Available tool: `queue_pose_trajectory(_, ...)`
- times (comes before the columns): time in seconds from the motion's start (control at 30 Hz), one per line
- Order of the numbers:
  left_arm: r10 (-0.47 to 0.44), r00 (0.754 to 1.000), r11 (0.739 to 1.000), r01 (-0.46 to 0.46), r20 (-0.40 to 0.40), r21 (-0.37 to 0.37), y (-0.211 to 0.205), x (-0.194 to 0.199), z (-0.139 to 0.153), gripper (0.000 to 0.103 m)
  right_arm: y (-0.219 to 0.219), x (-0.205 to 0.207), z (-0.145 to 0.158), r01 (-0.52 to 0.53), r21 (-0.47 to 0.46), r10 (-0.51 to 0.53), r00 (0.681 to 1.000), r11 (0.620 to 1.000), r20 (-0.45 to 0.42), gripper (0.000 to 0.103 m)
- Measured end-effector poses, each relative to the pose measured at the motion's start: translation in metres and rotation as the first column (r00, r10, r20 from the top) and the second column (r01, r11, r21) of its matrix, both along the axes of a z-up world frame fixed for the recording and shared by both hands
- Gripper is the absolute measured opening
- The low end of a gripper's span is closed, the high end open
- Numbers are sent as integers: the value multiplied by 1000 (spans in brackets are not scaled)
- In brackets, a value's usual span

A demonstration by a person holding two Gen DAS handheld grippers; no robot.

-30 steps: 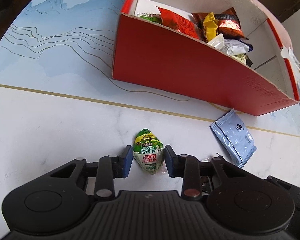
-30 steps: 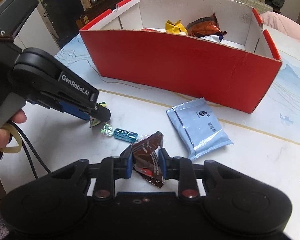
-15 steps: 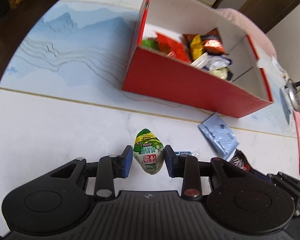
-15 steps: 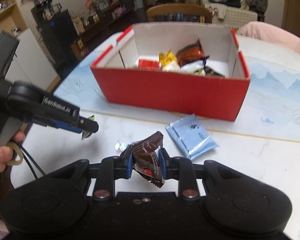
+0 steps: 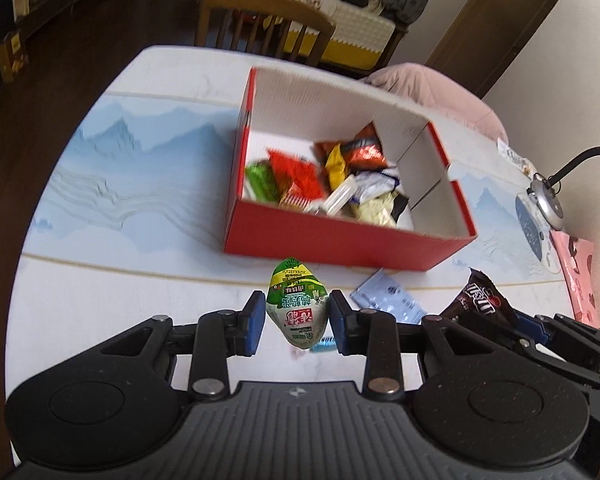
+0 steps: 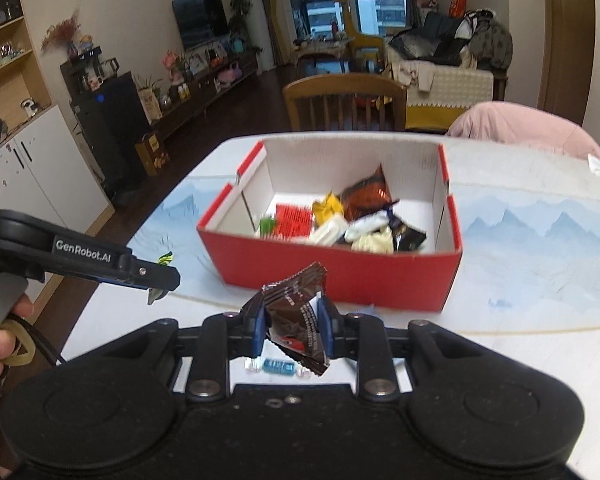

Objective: Organize snacks
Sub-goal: 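Carry the green candy packet and chocolate packet over the red box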

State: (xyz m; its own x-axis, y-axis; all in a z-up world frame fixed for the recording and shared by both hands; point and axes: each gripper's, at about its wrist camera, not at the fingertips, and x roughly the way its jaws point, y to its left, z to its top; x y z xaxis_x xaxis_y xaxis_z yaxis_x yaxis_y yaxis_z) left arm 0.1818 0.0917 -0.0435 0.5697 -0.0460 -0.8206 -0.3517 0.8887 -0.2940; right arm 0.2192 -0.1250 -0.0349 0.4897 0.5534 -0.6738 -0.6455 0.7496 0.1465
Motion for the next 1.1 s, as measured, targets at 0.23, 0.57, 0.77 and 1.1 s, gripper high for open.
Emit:
queue_pose_trajectory(0.23, -12, 999, 999, 11, 33, 32, 1, 15, 20, 33, 8, 20, 17, 20, 24, -20, 999, 1000, 31, 25)
queue_pose_trajectory(0.57, -21, 998, 995, 16, 56, 97, -3, 52, 38, 34, 20, 53, 25, 48, 24, -50, 997, 999, 62, 25)
queue_pose_trajectory(0.77, -19, 999, 994, 15, 31, 111, -2, 79, 34, 34, 25, 77, 20, 57, 6, -58, 997, 998, 58, 25)
queue_pose_trajectory(1.1, -11, 999, 991, 17, -46, 130, 0, 123, 15, 34, 34, 125, -5, 67, -39, -67, 998, 997, 0, 25)
